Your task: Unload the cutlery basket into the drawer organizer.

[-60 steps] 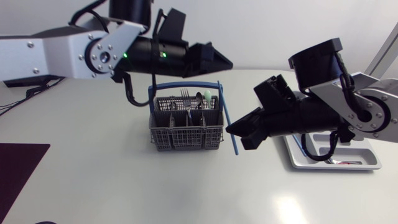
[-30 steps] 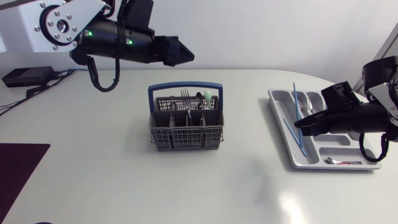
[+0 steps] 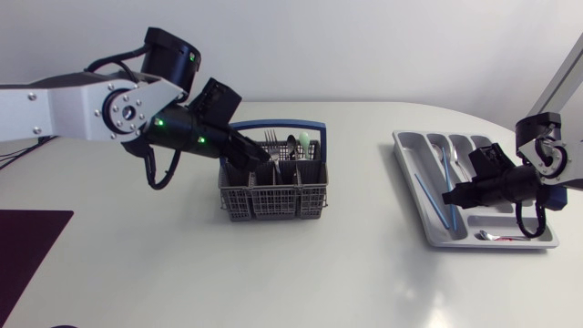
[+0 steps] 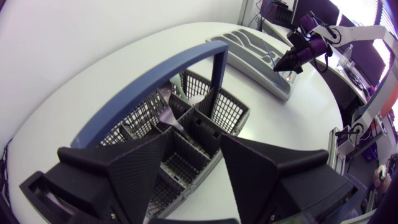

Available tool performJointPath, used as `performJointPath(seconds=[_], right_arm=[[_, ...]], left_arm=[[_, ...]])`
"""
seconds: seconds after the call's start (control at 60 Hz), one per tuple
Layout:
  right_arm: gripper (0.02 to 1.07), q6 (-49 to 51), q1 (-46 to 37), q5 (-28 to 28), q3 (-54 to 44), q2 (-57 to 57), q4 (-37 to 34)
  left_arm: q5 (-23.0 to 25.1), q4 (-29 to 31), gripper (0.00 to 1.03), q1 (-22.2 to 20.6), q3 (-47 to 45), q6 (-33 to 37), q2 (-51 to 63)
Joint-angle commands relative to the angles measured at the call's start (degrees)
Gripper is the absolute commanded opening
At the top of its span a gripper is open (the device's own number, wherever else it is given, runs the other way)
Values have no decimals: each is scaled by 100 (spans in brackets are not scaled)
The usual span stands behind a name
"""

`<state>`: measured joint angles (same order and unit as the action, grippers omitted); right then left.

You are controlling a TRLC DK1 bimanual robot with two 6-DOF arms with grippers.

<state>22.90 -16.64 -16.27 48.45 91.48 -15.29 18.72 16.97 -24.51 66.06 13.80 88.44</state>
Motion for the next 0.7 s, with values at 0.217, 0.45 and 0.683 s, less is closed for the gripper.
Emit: performJointPath(seconds=[0.217,0.45,0.683], right_arm=[[16,-189,-41,151,148,590,290],[50,-189,-32,344,-2,291,439],[74,-207,197,230,-230,-676,421]], left_arm=[[-35,-511,63,-18,-630,149,-275],[-105,-546,63,17,-841,167,-548],[-167,-502,63,184,-1245,298,-1092]])
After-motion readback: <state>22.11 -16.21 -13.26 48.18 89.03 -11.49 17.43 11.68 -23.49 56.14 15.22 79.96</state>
